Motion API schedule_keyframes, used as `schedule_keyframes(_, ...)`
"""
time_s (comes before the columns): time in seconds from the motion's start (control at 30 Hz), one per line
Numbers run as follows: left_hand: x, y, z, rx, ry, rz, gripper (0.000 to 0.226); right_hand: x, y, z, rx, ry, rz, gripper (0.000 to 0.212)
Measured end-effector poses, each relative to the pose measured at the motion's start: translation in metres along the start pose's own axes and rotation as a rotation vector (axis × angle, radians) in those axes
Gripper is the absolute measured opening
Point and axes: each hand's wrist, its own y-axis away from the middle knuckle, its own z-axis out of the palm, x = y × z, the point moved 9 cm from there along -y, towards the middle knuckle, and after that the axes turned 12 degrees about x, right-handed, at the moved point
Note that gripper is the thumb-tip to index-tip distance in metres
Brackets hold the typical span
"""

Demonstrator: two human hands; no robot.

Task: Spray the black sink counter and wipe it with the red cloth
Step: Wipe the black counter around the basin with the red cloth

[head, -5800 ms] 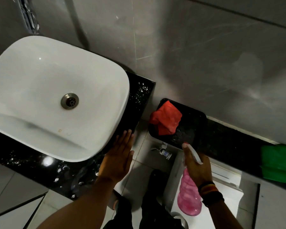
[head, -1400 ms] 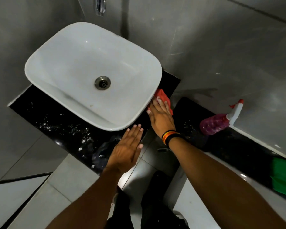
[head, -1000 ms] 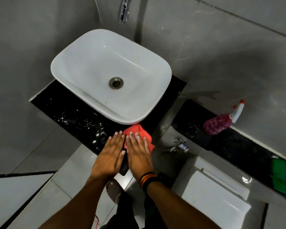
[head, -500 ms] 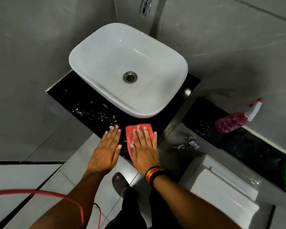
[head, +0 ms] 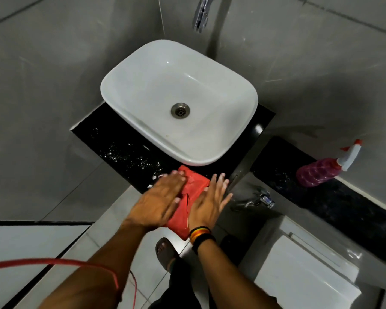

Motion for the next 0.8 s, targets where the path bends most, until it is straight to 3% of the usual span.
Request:
schedule_keyframes(0.1,0.023,-0.018,0.036,-0.086,0.061,0.006,0.061,0.007,-0.014,0.013,-0.099,0.050,-0.067,0.065)
schedule_keyframes(0.23,0.013,-0.013,0.049,-0.142,0.021,0.047,0.062,0.010,-0.010,0.024,-0.084,0.059,-0.082,0.062)
schedule_keyframes(0.37,-0.033,-0.015,0.034,-0.195,0.026,0.120,0.059,0.007,-0.008,0.031,-0.001,0.054,0.006,0.057)
schedule_keyframes(0.5,-0.089,-0.024,0.006,-0.186,-0.005,0.117,0.058,0.009,-0.010,0.037,0.022,0.251,-0.016,0.060)
schedule_keyframes(0.8,-0.209,-0.044,-0.039,-0.166,-0.082,-0.027,0.071,0.007,-0.011,0.042,0.046,0.422,-0.044,0.059)
